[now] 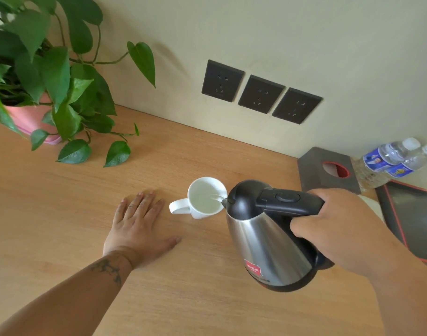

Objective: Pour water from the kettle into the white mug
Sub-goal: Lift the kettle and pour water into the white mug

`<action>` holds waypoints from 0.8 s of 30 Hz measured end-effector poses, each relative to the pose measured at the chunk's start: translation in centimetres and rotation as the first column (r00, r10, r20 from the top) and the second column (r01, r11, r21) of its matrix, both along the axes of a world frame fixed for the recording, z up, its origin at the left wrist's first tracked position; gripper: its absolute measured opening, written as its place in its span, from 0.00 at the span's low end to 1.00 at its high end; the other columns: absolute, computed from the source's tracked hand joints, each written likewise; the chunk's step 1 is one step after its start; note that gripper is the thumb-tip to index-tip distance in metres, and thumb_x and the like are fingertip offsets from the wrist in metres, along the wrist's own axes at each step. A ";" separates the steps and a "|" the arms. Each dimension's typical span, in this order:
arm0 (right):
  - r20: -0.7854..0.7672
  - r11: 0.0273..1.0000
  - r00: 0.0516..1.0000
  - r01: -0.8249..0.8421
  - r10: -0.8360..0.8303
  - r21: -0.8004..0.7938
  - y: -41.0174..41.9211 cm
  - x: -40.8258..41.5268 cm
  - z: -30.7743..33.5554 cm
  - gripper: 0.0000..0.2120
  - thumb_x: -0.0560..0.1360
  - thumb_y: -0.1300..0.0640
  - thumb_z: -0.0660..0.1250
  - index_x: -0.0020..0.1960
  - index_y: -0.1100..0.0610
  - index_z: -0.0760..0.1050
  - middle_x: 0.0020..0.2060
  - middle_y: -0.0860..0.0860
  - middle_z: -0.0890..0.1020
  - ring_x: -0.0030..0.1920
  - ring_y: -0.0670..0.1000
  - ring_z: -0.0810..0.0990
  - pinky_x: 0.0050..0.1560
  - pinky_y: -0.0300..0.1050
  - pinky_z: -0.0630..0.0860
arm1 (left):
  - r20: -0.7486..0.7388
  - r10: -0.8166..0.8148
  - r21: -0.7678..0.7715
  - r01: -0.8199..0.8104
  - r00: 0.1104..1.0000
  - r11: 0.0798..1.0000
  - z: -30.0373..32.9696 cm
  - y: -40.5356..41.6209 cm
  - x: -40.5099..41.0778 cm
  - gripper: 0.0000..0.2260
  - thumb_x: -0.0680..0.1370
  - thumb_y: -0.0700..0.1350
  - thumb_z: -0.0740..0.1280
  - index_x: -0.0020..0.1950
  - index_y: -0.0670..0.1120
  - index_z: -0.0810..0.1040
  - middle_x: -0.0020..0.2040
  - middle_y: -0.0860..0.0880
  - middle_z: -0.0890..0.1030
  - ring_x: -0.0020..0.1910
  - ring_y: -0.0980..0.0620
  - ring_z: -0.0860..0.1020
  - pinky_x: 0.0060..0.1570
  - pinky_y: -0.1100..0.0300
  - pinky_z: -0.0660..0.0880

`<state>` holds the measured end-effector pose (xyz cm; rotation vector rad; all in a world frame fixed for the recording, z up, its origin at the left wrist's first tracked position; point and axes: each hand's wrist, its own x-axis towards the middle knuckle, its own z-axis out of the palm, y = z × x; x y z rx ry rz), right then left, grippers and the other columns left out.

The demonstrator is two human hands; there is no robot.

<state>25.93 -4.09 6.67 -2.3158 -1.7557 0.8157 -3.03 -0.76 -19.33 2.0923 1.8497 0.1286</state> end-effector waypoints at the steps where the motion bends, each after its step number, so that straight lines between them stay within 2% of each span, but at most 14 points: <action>1: 0.004 1.000 1.000 -0.001 0.001 0.003 0.0 0.0 0.0 0.11 0.64 0.61 0.70 0.27 0.51 0.72 0.19 0.48 0.72 0.25 0.54 0.73 0.26 0.44 0.69 | 0.002 0.001 0.002 -0.001 1.000 1.000 0.0 0.0 0.0 0.49 0.66 0.81 0.55 0.81 0.56 0.54 0.83 0.54 0.49 0.80 0.55 0.39 0.79 0.46 0.38; 5: 0.017 1.000 1.000 0.006 -0.006 0.014 0.1 -0.2 -0.2 0.10 0.65 0.62 0.70 0.29 0.56 0.70 0.20 0.51 0.73 0.25 0.55 0.74 0.26 0.45 0.69 | 0.003 0.001 0.006 -0.001 1.000 1.000 -0.1 0.0 0.0 0.49 0.66 0.81 0.55 0.81 0.56 0.54 0.83 0.54 0.49 0.80 0.55 0.39 0.79 0.46 0.38; 13: 0.056 1.000 0.998 0.011 -0.011 -0.001 0.2 -0.3 -0.3 0.10 0.64 0.61 0.70 0.29 0.57 0.69 0.18 0.50 0.72 0.24 0.54 0.72 0.27 0.44 0.67 | 0.011 0.002 0.016 -0.002 1.000 1.000 -0.3 0.0 0.0 0.49 0.66 0.80 0.57 0.80 0.56 0.57 0.83 0.54 0.52 0.81 0.54 0.42 0.79 0.46 0.38; 24: 0.059 0.999 0.998 0.018 -0.016 -0.028 0.2 -0.1 0.0 0.11 0.65 0.61 0.70 0.29 0.55 0.70 0.20 0.49 0.72 0.25 0.52 0.71 0.25 0.43 0.66 | -0.001 0.002 -0.004 -0.002 1.000 1.000 -0.1 0.0 0.0 0.49 0.66 0.80 0.56 0.81 0.57 0.53 0.83 0.55 0.48 0.80 0.55 0.38 0.79 0.46 0.37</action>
